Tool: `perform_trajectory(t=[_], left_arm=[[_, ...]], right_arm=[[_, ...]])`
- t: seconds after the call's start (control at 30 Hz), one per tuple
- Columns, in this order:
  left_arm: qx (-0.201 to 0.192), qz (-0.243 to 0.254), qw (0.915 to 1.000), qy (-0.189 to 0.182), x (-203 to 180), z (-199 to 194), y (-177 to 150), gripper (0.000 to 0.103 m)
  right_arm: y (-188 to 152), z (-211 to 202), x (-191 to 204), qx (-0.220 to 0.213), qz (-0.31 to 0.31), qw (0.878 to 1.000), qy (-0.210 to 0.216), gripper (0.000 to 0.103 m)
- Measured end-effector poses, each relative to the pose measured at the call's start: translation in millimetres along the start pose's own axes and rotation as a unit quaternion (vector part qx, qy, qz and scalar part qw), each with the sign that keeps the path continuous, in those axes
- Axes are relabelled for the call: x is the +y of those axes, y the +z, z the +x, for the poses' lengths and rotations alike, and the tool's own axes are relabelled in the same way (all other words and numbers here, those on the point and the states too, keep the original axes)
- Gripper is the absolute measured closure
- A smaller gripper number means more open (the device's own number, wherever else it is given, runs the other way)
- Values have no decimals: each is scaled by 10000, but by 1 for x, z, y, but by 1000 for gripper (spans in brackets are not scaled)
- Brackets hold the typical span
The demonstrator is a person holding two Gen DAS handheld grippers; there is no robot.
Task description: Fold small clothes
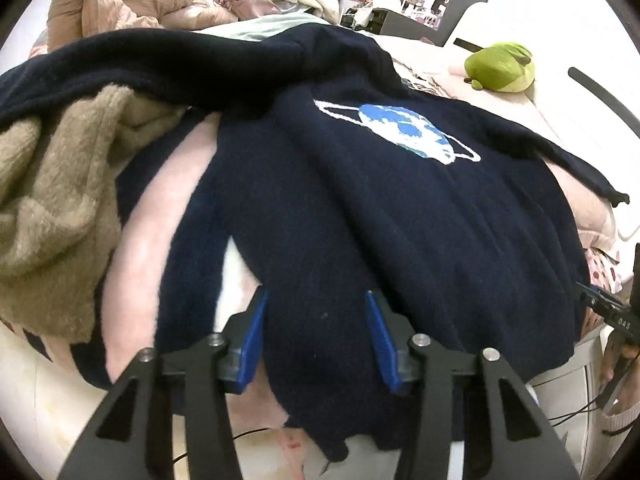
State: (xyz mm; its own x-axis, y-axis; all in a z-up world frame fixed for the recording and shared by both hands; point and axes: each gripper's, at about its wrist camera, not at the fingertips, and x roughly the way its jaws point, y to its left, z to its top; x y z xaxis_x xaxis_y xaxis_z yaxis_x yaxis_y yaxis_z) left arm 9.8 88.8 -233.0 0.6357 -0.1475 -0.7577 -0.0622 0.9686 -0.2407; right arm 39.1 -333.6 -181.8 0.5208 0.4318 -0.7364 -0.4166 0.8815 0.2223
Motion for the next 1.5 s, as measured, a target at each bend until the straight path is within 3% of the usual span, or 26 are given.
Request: perform_trajectory(t=[0.1,0.17,0.33,0.4,0.5,0.57,0.67,0.73,0.8,0.83,0.87,0.97,1.13,1.3,1.5], left_arm=[[35,1,10000,-51,0,-3,-3,73],[49,-16,9999,-125,0,-5,-5,87],[11,-179,9997,-194,10,-15,-8,90],[67,-233,9995,-210,14,-17,-10,83],[325,-260,9986,-338,19,-17,-19,63],[457,-364,9968,-542,21,-16,-28,50],[465,-347,9967,-559,16,-15,-37,47],[448,-340,9973,-478,12,-15,-38,47],[446,-327,9976,-409,8,-15,-36,55],[437,-277,9980,-361,5,-14,-35,73],[429,-243,9981,-372,3,-13,-34,84],[327,-267,9981,-455,-2,-17,-31,90],[-199,-160,9987,-452,-4,-55,-28,91],[-338,-415,9976,-439,16,-81,-32,91],[-356,-367,9974,-513,20,-105,-49,92]], right_arm=[[2,4,8,73,-186,9996,-184,93],[3,1,12,-4,-218,9997,-104,95],[10,-16,19,-237,-308,9992,-13,96],[12,-22,19,-289,-308,9991,-6,96],[11,-22,15,-93,-207,9997,-13,96],[7,-19,13,51,-171,9998,-88,90],[-2,-10,9,252,5,9996,-82,75],[-9,-7,9,301,35,9995,-90,72],[-11,-5,12,267,34,9996,-119,72],[-11,-6,13,253,27,9996,-105,76],[-9,-7,15,230,23,9997,-86,91],[-5,-14,21,46,-10,9999,-103,95],[-1,-44,28,-328,-92,9994,-49,97],[-7,-56,34,-321,-141,9994,26,97],[-22,-64,45,-235,-151,9993,233,97]])
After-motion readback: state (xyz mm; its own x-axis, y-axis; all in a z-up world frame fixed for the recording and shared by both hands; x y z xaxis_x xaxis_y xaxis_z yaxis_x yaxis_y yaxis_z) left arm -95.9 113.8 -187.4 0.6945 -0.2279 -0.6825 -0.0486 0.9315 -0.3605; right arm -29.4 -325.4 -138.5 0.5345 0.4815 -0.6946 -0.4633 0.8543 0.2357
